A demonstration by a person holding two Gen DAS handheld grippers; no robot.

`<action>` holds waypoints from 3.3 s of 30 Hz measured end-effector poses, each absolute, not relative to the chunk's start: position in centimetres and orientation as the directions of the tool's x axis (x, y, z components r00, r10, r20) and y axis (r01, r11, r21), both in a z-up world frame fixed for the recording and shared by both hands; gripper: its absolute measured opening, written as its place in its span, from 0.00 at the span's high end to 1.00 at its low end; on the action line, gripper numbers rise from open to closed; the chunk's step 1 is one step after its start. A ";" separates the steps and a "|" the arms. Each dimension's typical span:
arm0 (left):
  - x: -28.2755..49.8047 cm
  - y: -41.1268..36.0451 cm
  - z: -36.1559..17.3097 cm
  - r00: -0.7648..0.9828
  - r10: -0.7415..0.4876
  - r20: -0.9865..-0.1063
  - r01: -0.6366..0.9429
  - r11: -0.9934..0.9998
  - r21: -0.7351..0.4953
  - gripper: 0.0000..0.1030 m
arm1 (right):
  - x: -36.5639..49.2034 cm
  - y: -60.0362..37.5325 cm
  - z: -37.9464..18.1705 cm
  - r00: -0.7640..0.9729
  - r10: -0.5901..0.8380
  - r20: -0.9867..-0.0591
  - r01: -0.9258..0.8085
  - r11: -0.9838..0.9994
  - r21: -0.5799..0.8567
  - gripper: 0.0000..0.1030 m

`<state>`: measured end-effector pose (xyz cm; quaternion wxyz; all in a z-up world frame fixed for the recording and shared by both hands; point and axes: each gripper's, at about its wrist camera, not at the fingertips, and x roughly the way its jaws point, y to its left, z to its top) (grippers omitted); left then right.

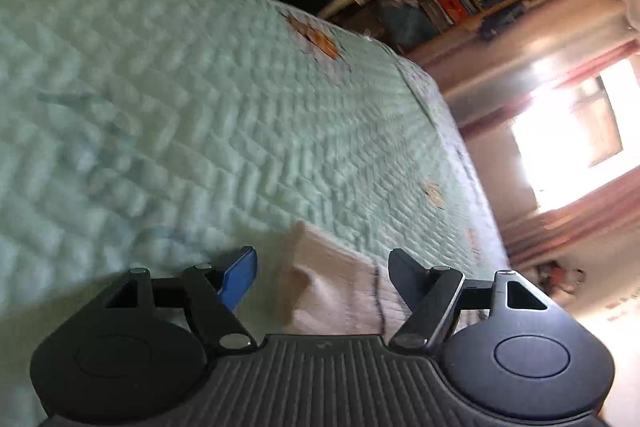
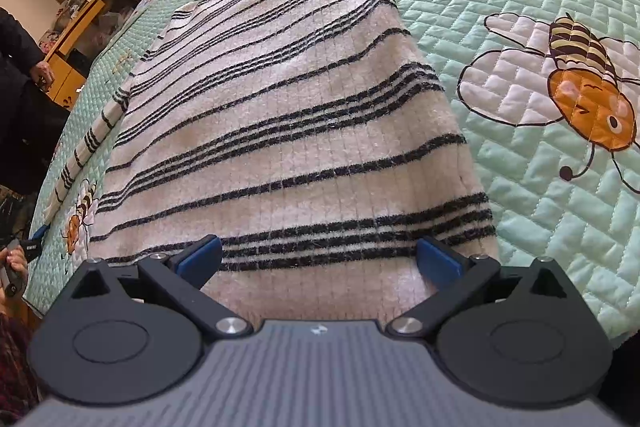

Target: Fold clothes

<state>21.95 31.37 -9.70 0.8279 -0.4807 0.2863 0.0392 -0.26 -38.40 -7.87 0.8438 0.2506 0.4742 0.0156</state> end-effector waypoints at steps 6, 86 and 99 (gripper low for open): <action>23.7 31.3 -10.9 0.823 -0.281 -0.493 -0.315 0.497 -0.809 0.32 | -0.2 -38.4 -7.9 0.550 0.260 -0.794 0.219 0.872 0.438 0.00; 37.7 0.8 -11.6 0.759 -0.433 -0.487 -0.179 0.580 -0.795 0.01 | 23.6 -54.5 -11.9 0.814 0.374 -0.444 0.175 0.570 0.803 0.00; 43.1 0.8 -9.9 0.716 -0.319 -0.621 -0.111 0.826 -0.552 0.92 | 28.7 -52.1 -11.6 0.769 0.334 -0.545 0.038 0.827 0.560 0.85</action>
